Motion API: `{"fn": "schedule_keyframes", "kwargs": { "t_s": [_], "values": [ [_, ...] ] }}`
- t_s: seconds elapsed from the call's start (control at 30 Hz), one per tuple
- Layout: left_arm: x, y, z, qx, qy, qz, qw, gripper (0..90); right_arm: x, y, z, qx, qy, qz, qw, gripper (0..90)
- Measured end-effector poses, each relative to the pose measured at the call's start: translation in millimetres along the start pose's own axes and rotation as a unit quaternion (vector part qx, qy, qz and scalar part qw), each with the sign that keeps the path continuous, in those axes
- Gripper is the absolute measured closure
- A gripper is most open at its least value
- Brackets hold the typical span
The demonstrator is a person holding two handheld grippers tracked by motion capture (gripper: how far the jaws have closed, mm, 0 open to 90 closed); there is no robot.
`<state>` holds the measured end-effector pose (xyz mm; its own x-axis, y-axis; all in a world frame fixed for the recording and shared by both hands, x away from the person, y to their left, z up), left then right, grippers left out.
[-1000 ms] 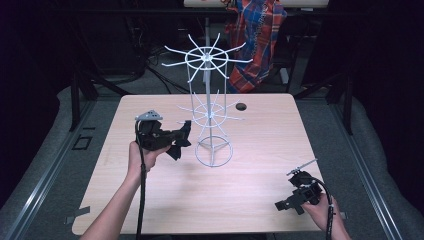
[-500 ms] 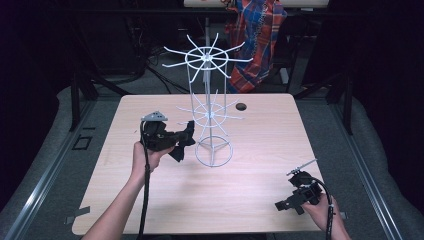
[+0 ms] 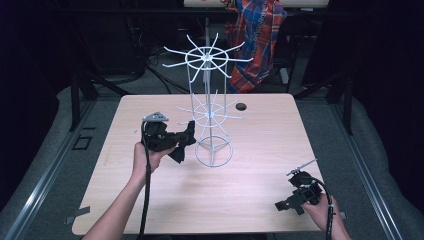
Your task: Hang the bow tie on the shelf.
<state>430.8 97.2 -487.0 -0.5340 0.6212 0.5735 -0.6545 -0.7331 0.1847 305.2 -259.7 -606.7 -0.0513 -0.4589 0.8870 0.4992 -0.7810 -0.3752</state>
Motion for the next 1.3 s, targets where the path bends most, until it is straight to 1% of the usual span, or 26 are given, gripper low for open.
{"fn": "schedule_keyframes", "kwargs": {
  "t_s": [0.13,0.37,0.6,0.67,0.73,0.87,0.93,1.0,1.07,1.2,1.23,1.3],
  "values": [
    [-2.6,1.1,-1.5,0.003,-0.002,0.000,1.0000,86.1,0.5,0.4,-0.3,0.002,-0.003,0.000,1.0000,6.1],
    [-7.5,3.4,-5.1,0.000,-0.011,-0.002,0.9999,83.9,0.2,0.2,-0.6,0.001,-0.003,0.000,1.0000,6.1],
    [-9.6,2.6,-7.4,0.010,-0.016,-0.001,0.9998,76.1,-0.4,-0.1,-0.7,0.000,-0.002,0.001,1.0000,6.1],
    [-9.8,3.1,-7.8,0.009,-0.019,-0.002,0.9998,72.2,0.0,0.1,-0.9,0.001,-0.003,0.001,1.0000,6.1],
    [-9.7,2.7,-8.2,0.008,-0.023,0.002,0.9997,68.3,0.3,-0.1,-0.9,0.003,-0.004,0.001,1.0000,6.1],
    [-8.9,0.6,-9.2,0.014,-0.028,0.017,0.9994,54.2,-0.4,-1.3,-0.7,0.001,-0.001,0.005,1.0000,6.1],
    [-7.9,-0.7,-9.5,0.010,-0.031,0.025,0.9992,47.0,-0.3,-1.4,-0.7,0.001,-0.001,0.006,1.0000,6.1],
    [-6.9,-1.1,-10.1,0.012,-0.032,0.028,0.9990,41.0,-0.2,-1.5,-0.7,0.002,-0.001,0.006,1.0000,6.1],
    [-5.3,-1.9,-11.2,0.009,-0.033,0.031,0.9989,36.1,0.6,-0.5,-1.3,0.005,-0.005,0.002,1.0000,6.1],
    [-1.1,-4.0,-14.0,0.005,-0.036,0.037,0.9987,30.1,0.6,-0.6,-1.3,0.006,-0.004,0.002,1.0000,6.1],
    [0.6,-5.6,-15.3,0.004,-0.037,0.041,0.9985,28.8,0.6,-0.6,-1.3,0.006,-0.004,0.002,1.0000,6.1],
    [2.8,-8.2,-16.6,0.002,-0.037,0.045,0.9983,23.7,0.3,-1.6,-0.9,0.003,0.000,0.006,1.0000,6.1]
  ]
}}
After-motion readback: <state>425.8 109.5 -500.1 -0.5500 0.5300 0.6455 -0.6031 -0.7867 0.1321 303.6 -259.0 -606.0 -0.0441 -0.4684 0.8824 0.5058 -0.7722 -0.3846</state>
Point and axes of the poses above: each handheld gripper's, and its own axes: x roughly backward along the jaws, z roughly out of its top, y roughly to its right, the point moved 8 cm from there along -x, roughly forward along the jaws, and after that the axes turned 7 degrees about z, right-handed, at the moved point
